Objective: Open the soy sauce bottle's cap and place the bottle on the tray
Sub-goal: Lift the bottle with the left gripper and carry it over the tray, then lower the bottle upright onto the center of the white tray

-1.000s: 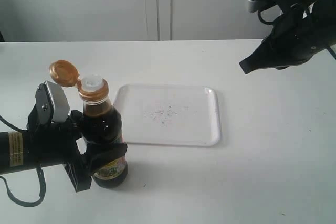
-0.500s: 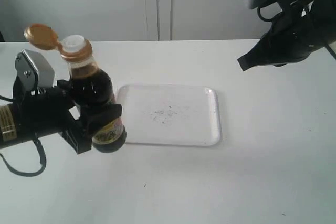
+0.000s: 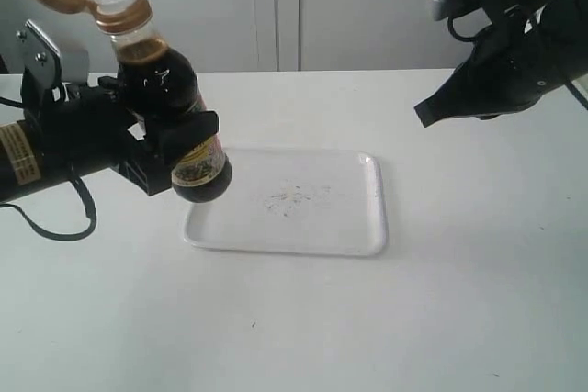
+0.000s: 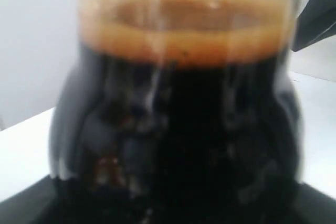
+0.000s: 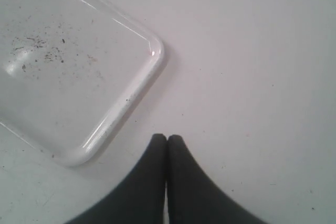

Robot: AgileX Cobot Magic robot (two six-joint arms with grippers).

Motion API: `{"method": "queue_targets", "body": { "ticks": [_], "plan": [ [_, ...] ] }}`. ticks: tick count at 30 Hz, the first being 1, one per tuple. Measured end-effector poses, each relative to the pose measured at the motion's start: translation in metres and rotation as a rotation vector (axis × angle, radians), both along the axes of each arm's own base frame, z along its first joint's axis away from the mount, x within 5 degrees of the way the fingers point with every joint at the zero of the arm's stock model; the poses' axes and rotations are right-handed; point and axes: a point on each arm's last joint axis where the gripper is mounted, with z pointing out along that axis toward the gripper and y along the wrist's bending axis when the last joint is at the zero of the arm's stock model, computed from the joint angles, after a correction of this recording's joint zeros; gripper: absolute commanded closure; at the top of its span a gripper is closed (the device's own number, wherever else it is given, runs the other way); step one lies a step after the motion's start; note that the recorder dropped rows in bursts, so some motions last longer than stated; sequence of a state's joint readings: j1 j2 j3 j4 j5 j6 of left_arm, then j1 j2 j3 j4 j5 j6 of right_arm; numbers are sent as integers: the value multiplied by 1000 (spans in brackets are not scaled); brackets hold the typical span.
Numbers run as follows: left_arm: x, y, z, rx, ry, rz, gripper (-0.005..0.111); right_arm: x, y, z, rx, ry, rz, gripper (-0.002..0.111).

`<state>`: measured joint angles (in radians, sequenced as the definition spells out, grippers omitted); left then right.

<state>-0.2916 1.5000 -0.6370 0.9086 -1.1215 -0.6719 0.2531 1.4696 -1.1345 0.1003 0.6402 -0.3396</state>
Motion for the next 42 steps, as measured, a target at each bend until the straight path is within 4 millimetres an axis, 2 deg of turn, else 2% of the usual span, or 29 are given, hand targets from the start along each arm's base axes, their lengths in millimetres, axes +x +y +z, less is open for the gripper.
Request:
{"method": "queue_targets", "body": {
  "ticks": [10,20,26,33,42],
  "plan": [
    [15,-8,3,-12,3,-2,107,0,0,0,2,0,0,108],
    [38,-56,-14,79,50,-61,107,0,0,0,2,0,0,108],
    [52,-77,-25,80,63,-88,107,0,0,0,2,0,0,108],
    [61,-84,-41,99,92,-80,107,3,1,-4,-1,9,-1,108],
    [80,-93,-44,84,82,-56,107,9,2,-16,-9,44,-1,108]
  ]
}}
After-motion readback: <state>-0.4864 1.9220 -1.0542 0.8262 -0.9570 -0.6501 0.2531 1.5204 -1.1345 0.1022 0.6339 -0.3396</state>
